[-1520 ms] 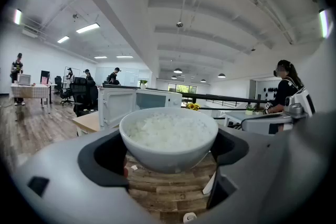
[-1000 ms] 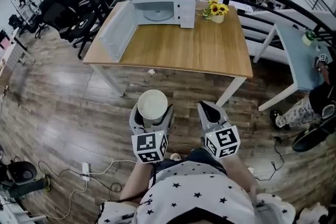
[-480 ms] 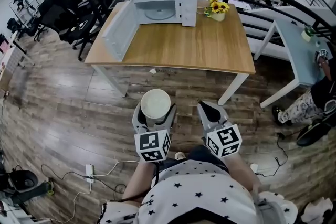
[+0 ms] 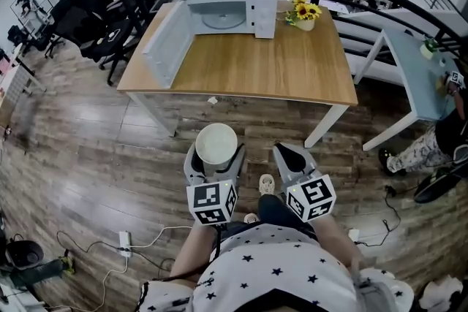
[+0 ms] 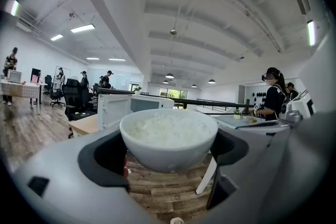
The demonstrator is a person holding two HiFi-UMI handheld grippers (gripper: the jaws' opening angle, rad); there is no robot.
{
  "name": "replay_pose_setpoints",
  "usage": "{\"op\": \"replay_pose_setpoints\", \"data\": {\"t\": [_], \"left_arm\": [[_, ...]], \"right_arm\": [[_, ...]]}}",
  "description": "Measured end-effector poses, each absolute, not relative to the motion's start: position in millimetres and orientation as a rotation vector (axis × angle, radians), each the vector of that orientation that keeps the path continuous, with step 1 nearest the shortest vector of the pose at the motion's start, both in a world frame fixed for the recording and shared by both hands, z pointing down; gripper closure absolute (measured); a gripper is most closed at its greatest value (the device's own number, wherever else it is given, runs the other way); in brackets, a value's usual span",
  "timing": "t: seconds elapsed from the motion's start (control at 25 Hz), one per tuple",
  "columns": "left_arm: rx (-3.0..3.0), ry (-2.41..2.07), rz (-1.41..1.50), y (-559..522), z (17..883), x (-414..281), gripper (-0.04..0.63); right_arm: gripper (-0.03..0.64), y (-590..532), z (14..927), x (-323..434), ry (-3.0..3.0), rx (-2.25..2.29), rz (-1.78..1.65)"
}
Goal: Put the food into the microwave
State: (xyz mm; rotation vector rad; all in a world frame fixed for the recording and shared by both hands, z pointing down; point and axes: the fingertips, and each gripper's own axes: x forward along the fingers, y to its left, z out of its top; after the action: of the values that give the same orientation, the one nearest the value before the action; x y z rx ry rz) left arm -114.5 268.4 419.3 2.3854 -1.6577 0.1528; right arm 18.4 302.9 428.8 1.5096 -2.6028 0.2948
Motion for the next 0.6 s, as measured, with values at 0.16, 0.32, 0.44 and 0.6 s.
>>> {"op": "replay_pose_setpoints", "data": {"t": [0.16, 0.32, 0.44, 0.6], "left_arm": [[2.371, -1.657, 0.156, 255, 424, -117, 0.126], [2.360, -1.665, 0.155, 238, 429, -119, 0.126], [2.354, -1.670, 0.156, 222, 431, -119, 0.126], [2.353, -1.674, 0.157, 198, 432, -118, 0.126]], "right_arm": [[0.611, 291, 435, 14, -2.608, 1.490, 0.314], [0.611, 271, 440, 12, -2.615, 1.473, 0.306], [0.611, 251, 440, 14, -2.618, 1.478, 0.298], [0.611, 222, 437, 17, -2.624, 1.495, 0.285]]}}
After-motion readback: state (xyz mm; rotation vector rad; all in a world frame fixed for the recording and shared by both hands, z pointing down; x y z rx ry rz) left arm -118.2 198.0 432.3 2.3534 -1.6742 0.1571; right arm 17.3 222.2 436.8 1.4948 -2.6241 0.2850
